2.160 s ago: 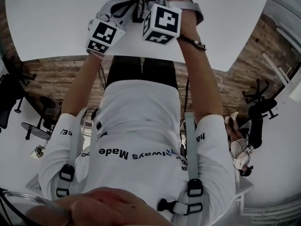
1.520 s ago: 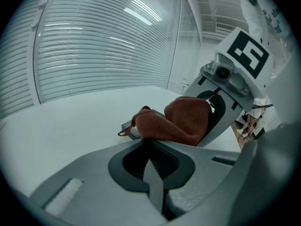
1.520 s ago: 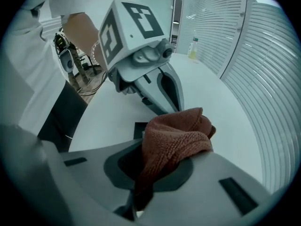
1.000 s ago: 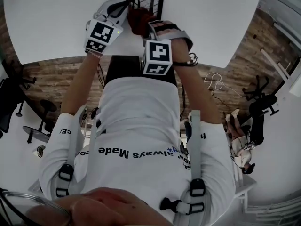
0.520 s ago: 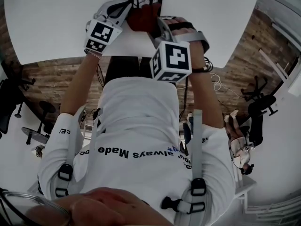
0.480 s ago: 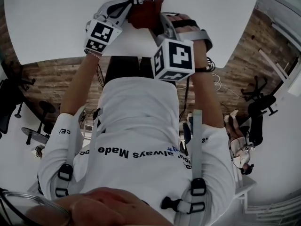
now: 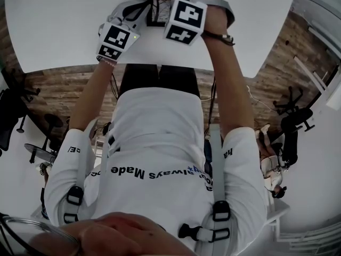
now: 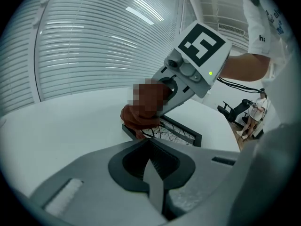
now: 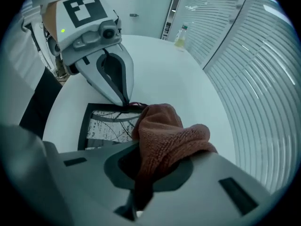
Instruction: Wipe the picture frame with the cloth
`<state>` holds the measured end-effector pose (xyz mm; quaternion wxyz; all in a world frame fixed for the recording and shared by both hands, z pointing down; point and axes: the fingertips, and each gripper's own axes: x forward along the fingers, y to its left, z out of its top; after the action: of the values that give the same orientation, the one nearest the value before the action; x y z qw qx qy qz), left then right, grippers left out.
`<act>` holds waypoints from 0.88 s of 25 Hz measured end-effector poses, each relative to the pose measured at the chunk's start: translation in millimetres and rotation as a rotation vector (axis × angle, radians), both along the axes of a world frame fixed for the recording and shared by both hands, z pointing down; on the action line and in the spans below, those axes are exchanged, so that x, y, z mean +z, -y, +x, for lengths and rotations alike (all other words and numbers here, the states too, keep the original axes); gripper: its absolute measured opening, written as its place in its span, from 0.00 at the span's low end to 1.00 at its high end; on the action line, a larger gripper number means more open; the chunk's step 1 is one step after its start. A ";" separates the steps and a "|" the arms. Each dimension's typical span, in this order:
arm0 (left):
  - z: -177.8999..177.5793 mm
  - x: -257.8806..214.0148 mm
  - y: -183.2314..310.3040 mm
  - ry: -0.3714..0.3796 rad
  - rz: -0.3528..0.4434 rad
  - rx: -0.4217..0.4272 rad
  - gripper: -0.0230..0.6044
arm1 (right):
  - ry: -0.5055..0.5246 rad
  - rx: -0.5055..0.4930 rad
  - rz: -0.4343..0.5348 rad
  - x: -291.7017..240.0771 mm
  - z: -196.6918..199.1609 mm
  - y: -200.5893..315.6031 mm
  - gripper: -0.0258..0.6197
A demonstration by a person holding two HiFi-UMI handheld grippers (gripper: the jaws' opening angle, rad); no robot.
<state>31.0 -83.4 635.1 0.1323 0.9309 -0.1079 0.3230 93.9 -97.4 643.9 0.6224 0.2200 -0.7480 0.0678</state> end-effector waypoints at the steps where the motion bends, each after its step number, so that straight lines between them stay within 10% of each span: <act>1: 0.8 -1.0 0.0 -0.002 0.000 -0.001 0.04 | 0.008 -0.001 -0.005 0.4 -0.9 0.0 0.07; 22: -1.7 0.0 -0.3 0.009 0.013 -0.010 0.04 | 0.151 -0.152 -0.290 -3.5 -52.4 -125.7 0.07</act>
<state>29.3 -83.0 635.1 0.1275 0.9297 -0.1154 0.3256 41.5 28.4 640.4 0.5930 0.0652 -0.7895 0.1441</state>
